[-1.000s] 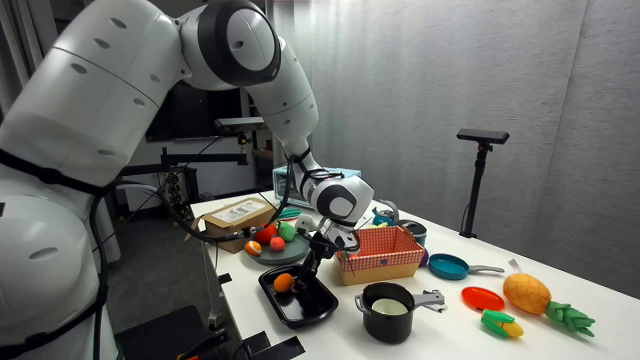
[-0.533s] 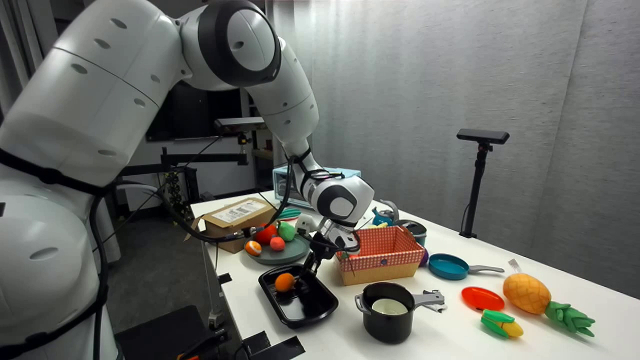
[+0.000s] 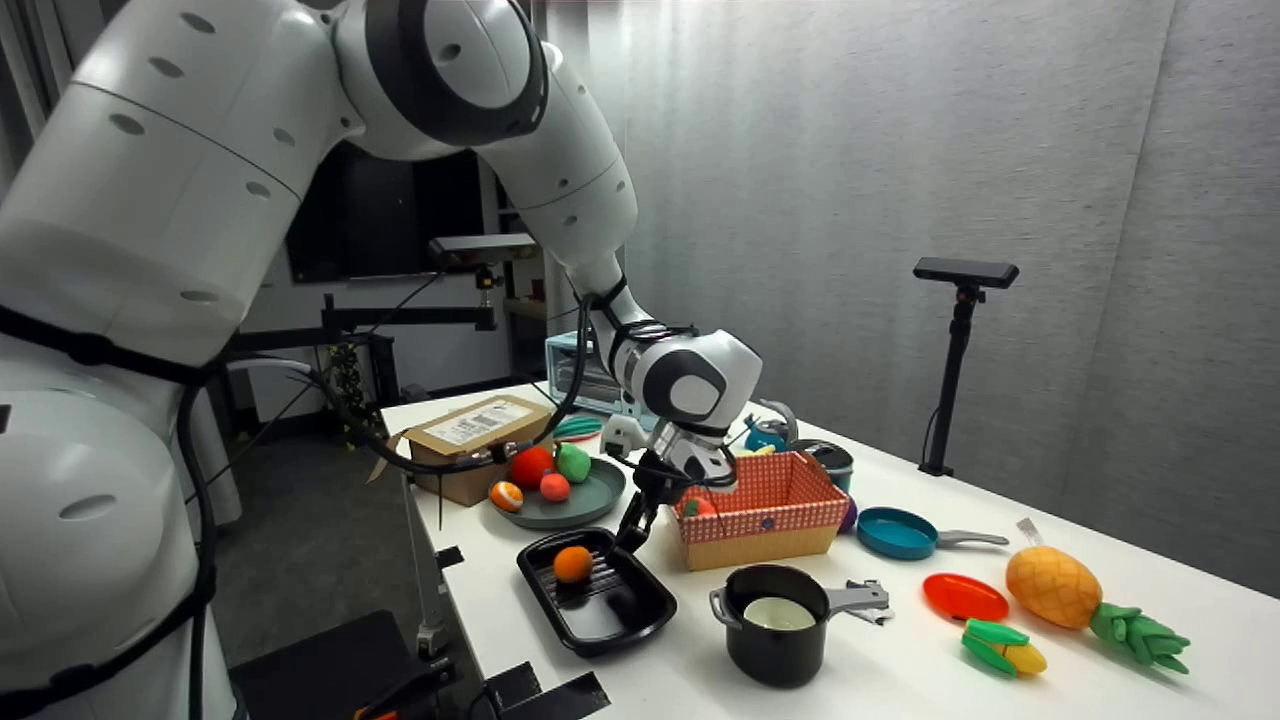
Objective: Remove the pot from the box and pick up the orange plush toy
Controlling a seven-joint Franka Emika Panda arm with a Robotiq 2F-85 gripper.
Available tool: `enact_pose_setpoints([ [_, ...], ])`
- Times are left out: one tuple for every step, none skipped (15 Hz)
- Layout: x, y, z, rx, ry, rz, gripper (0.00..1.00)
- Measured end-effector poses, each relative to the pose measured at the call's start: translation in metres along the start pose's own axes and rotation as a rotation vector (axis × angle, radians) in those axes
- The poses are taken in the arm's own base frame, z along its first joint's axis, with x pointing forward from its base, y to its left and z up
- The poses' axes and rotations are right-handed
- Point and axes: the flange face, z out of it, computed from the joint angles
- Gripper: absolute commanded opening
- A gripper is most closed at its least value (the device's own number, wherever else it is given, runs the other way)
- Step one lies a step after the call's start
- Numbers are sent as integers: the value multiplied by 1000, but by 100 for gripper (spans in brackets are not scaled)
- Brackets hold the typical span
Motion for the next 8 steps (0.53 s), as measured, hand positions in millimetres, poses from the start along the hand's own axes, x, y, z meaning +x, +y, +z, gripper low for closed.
enact_pose_setpoints([
  [0,7,-11,5,18,9,0],
  [0,16,-24,10,39,21,0],
  [0,26,-39,15,63,35,0],
  [0,38,-54,19,90,51,0],
  [0,51,-69,24,118,69,0],
  [-1,63,-84,28,147,87,0],
  [-2,76,-99,36,171,104,0],
  [-2,89,-113,51,191,121,0],
])
